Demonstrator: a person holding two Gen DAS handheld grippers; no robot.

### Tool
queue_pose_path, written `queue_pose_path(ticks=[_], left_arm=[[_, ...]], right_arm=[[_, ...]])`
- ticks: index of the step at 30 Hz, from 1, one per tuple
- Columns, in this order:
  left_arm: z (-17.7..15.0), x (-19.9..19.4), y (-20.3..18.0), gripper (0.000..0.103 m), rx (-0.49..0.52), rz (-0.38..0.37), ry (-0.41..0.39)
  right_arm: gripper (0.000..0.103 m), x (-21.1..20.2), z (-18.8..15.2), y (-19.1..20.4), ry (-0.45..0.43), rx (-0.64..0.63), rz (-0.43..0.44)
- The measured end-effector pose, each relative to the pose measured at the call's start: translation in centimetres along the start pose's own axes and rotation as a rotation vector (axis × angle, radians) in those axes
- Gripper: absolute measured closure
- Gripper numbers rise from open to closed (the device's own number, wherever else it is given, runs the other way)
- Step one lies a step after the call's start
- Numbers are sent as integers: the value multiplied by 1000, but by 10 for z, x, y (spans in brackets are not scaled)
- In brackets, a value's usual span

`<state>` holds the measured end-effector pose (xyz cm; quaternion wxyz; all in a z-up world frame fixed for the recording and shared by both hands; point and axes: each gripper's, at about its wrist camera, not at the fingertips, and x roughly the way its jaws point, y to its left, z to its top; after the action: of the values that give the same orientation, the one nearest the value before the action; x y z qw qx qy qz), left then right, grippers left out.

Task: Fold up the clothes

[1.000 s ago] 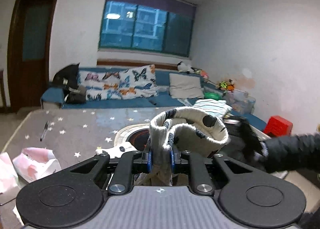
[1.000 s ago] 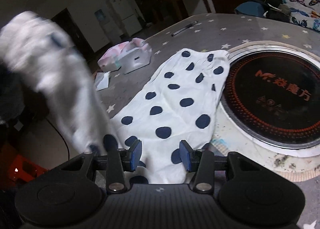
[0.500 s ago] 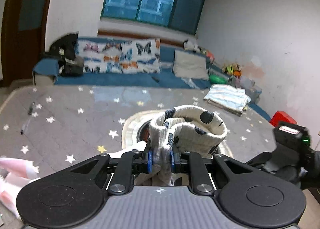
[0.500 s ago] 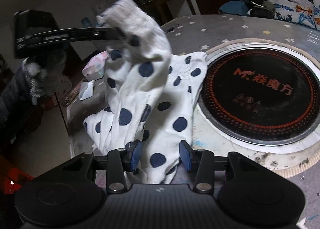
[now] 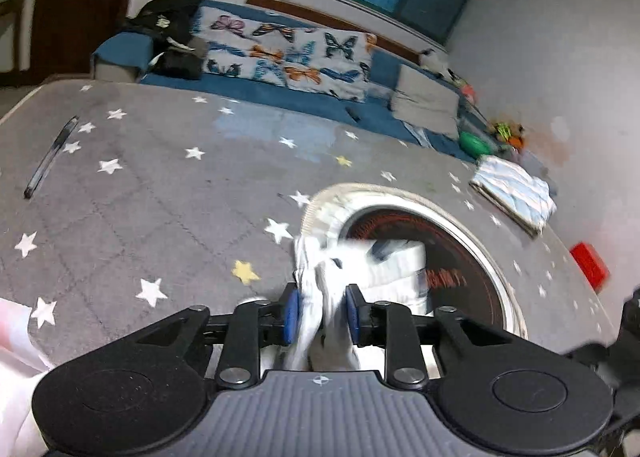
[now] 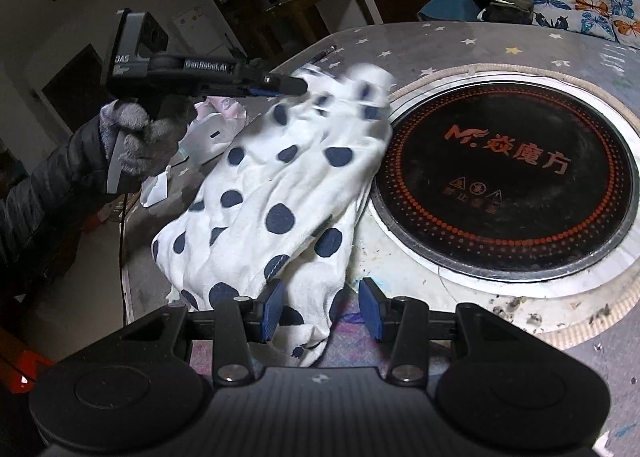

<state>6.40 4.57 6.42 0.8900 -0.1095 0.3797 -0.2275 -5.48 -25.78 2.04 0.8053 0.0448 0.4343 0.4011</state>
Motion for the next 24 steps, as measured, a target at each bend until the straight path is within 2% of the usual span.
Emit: queue_pose_path(ticks=[3,5,10,13,18,20,24], left_arm=[[3,-10,2,61,-23,15,-46],[1,-22,-2,61,-17,42,-83],[-18,-60,-20,61,6,28,-156],[-48,-76,-44,63,69,-23,-159],[-98,-79,-84,63,190,-81,-110],[-113,-78,-97,63,239,-98,-103],[-129,-70,-106,64,271,-119,-86]], right_arm=[[61,-2,-1,1,2,-4,-4],[60,-4,0,3,1,-13,-14],[60,-15,12,8,-34,-46,-46],[60,-17,29,13,-59,-72,-70],[60,-5,64,22,-93,-122,-102],[60,9,82,27,-99,-163,-129],[61,40,109,32,-86,-211,-166]])
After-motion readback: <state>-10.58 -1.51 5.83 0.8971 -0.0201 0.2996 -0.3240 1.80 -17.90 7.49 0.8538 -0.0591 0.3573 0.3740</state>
